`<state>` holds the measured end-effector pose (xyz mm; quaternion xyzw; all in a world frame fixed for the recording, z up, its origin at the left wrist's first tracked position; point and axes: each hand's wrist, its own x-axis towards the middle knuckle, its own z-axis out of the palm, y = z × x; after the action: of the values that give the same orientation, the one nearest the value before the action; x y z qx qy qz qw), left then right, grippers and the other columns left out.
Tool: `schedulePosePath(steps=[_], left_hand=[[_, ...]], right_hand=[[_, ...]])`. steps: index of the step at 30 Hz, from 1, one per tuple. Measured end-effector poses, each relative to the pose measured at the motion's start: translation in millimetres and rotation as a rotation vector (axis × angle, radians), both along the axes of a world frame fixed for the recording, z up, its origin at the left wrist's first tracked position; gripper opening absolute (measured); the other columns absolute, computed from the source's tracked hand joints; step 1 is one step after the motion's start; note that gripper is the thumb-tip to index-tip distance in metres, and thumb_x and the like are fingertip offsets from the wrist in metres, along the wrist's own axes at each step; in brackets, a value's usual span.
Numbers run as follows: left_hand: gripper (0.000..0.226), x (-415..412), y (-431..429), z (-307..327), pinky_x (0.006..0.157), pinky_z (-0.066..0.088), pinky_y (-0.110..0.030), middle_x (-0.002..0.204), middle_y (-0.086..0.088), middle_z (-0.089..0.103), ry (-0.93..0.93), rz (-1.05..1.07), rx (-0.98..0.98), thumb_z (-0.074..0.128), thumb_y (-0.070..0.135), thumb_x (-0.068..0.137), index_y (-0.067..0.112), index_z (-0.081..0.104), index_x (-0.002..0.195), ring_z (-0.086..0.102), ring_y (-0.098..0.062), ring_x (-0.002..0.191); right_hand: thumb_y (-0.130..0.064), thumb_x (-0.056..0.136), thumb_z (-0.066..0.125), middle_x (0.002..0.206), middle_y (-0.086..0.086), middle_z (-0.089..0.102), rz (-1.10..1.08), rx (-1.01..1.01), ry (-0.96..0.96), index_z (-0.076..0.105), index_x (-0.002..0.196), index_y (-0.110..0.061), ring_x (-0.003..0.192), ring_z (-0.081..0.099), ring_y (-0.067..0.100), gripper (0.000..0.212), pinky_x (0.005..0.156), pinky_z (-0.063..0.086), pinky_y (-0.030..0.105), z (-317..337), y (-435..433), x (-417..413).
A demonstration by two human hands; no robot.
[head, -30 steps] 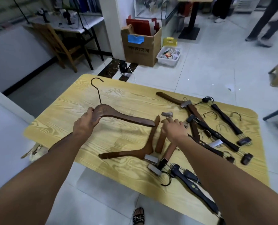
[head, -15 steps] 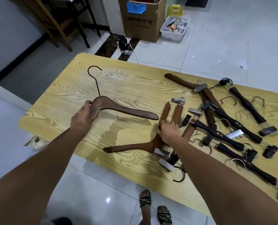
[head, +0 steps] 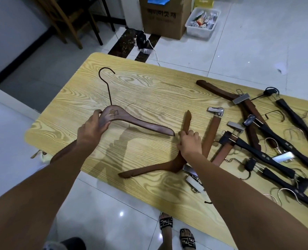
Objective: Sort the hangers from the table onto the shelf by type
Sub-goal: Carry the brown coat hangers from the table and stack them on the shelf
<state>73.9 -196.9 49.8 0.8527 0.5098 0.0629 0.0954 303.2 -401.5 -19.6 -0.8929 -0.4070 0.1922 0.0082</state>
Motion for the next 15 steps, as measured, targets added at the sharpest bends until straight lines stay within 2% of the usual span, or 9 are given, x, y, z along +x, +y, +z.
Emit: schedulePosePath(steps=[4, 8, 11, 15], left_hand=[[0.048, -16, 8, -1, 0.073, 0.048, -0.049, 0.101, -0.019, 0.067, -0.011, 0.026, 0.009, 0.060, 0.036, 0.089, 0.010, 0.044, 0.127, 0.064, -0.042, 0.090], [0.046, -38, 15, 1, 0.072, 0.049, -0.050, 0.097, -0.018, 0.067, -0.013, 0.039, 0.043, 0.060, 0.035, 0.089, 0.011, 0.044, 0.126, 0.064, -0.042, 0.088], [0.046, -56, 19, 2, 0.072, 0.049, -0.050, 0.097, -0.018, 0.067, -0.023, 0.058, 0.042, 0.059, 0.035, 0.089, 0.011, 0.043, 0.125, 0.064, -0.042, 0.088], [0.046, -80, 24, 2, 0.073, 0.049, -0.048, 0.100, -0.017, 0.066, -0.021, 0.085, 0.019, 0.057, 0.037, 0.090, 0.012, 0.041, 0.126, 0.064, -0.040, 0.090]], right_hand=[[-0.009, 0.094, 0.047, 0.123, 0.016, 0.050, 0.042, 0.069, 0.017, 0.043, 0.130, -0.014, 0.114, 0.043, 0.036, 0.037, 0.093, 0.036, 0.038, 0, 22, -12], [-0.003, 0.089, 0.052, 0.120, 0.015, 0.054, 0.034, 0.146, 0.040, 0.039, 0.130, -0.013, 0.113, 0.044, 0.034, 0.045, 0.093, 0.038, 0.037, -2, 37, -24], [0.000, 0.087, 0.052, 0.116, 0.017, 0.057, 0.007, 0.196, 0.079, 0.037, 0.131, -0.008, 0.112, 0.044, 0.034, 0.047, 0.086, 0.039, 0.038, -1, 45, -32], [0.005, 0.084, 0.051, 0.104, 0.019, 0.060, 0.094, 0.255, 0.132, 0.039, 0.124, -0.007, 0.105, 0.047, 0.036, 0.044, 0.072, 0.037, 0.037, 4, 55, -51]])
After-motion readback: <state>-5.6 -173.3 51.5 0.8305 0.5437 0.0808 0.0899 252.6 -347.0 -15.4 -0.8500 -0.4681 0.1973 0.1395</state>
